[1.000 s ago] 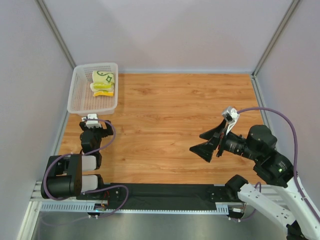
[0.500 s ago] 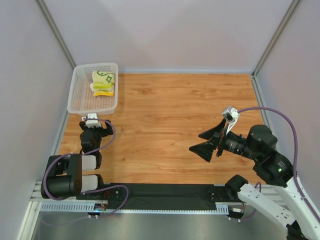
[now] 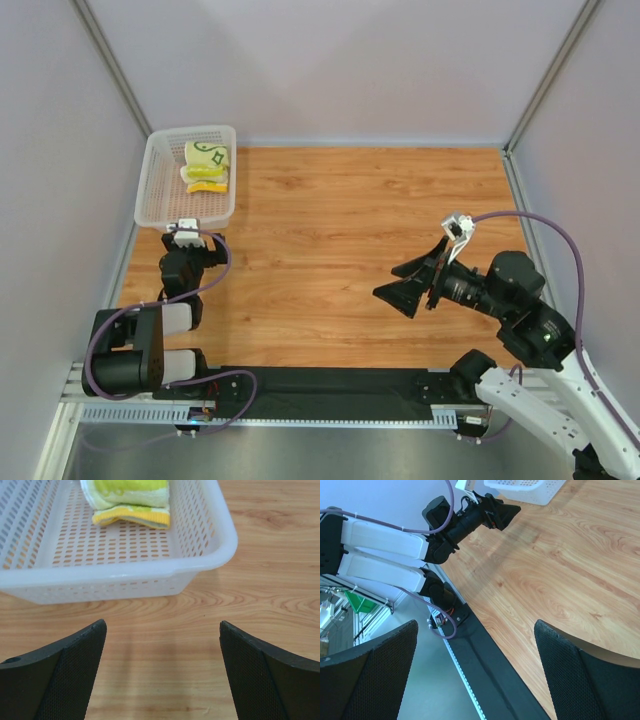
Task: Roll the towels
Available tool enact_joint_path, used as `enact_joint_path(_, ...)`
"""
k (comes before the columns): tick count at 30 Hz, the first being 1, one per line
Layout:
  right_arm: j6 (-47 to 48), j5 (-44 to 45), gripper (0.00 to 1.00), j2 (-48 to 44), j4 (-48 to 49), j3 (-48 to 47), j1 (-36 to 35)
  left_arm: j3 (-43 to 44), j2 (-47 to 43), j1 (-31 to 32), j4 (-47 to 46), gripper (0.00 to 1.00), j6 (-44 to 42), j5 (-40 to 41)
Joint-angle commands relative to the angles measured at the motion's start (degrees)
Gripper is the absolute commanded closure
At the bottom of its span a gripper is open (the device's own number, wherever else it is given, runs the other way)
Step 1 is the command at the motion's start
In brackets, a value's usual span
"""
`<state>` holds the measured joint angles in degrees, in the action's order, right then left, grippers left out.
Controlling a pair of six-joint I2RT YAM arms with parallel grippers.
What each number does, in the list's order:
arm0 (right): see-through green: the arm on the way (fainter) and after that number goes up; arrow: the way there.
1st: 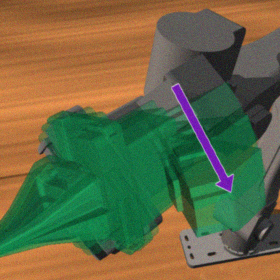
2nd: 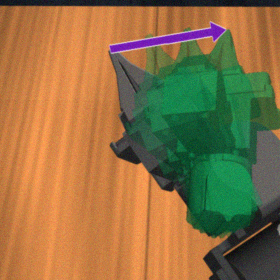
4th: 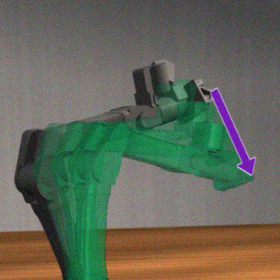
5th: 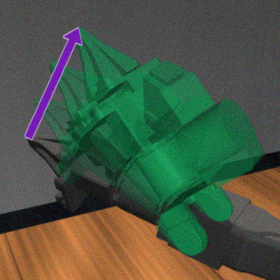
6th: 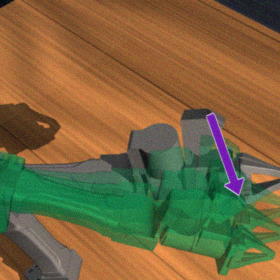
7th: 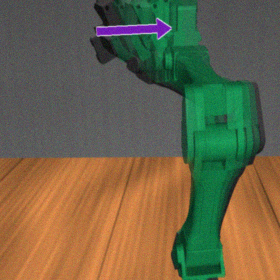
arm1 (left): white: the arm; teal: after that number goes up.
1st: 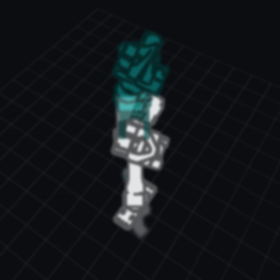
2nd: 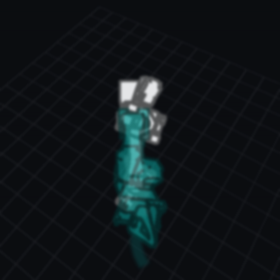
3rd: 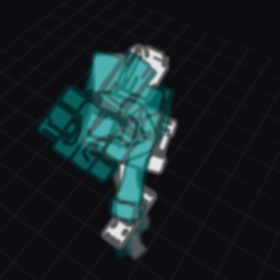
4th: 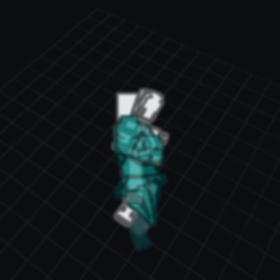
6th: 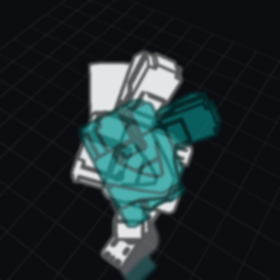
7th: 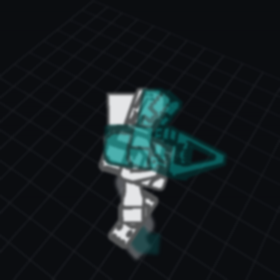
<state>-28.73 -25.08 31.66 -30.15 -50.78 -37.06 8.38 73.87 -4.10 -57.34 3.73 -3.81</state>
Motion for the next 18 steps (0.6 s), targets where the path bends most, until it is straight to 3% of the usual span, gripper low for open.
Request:
enact_joint_path(1, -2.73, 2.92, 0.0, -0.11, 5.18, 1.21, -0.3, 3.4, 0.23, 0.41, 1.36, 0.0, -2.94, -5.94)
enact_joint_path(18, -5.46, 6.45, 0.0, 5.77, 16.88, 5.87, -0.21, 3.48, 0.23, 0.32, 1.53, 0.0, -2.94, -5.94)
